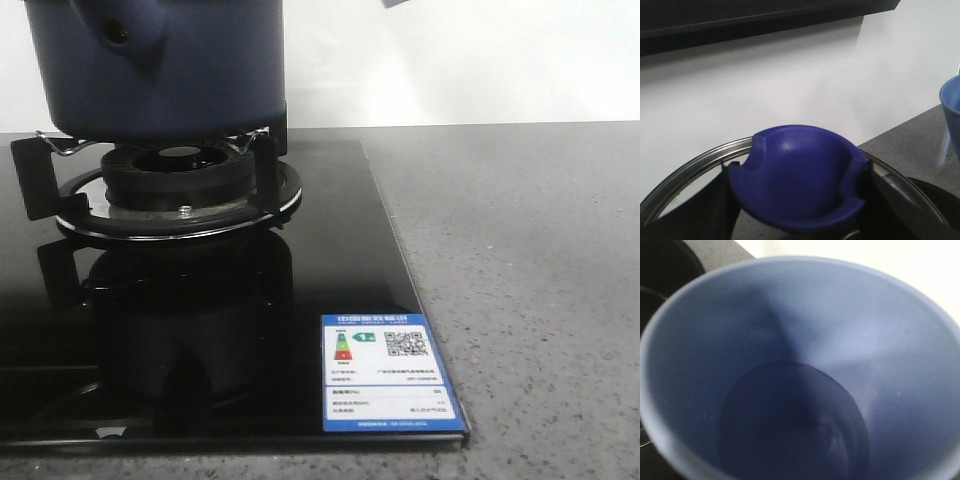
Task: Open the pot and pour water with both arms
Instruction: 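Lift the cup with the right gripper and carry it over the pot, then tilt the cup with the right gripper to pour water into the pot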
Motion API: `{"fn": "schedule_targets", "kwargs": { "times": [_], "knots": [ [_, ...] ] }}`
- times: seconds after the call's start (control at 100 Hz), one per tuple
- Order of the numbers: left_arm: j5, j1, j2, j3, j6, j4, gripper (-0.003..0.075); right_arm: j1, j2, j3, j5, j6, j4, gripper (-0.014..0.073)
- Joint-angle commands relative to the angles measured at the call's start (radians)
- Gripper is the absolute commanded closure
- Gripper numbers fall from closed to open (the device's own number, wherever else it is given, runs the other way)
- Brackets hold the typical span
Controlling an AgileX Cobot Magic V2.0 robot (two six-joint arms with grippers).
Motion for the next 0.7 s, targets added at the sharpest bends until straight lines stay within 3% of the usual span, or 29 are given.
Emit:
{"fn": "schedule_targets", "kwargs": {
  "times": [0.0, 0.33, 0.69],
  "knots": [
    [-0.007, 0.003, -0.032, -0.041, -0.006, -0.075, 0.0381, 0.026, -0.016, -0.078, -0.050, -0.007, -0.052, 0.0222],
    [-0.007, 0.003, -0.032, -0.041, -0.006, -0.075, 0.0381, 0.124, 0.072, -0.199, 0.096, -0.007, -0.281, 0.0222],
    [-0.007, 0.003, -0.032, -0.041, -0.006, -0.075, 0.0381, 0.185, 0.125, -0.214, 0.102, -0.007, -0.497, 0.0222]
  ]
}}
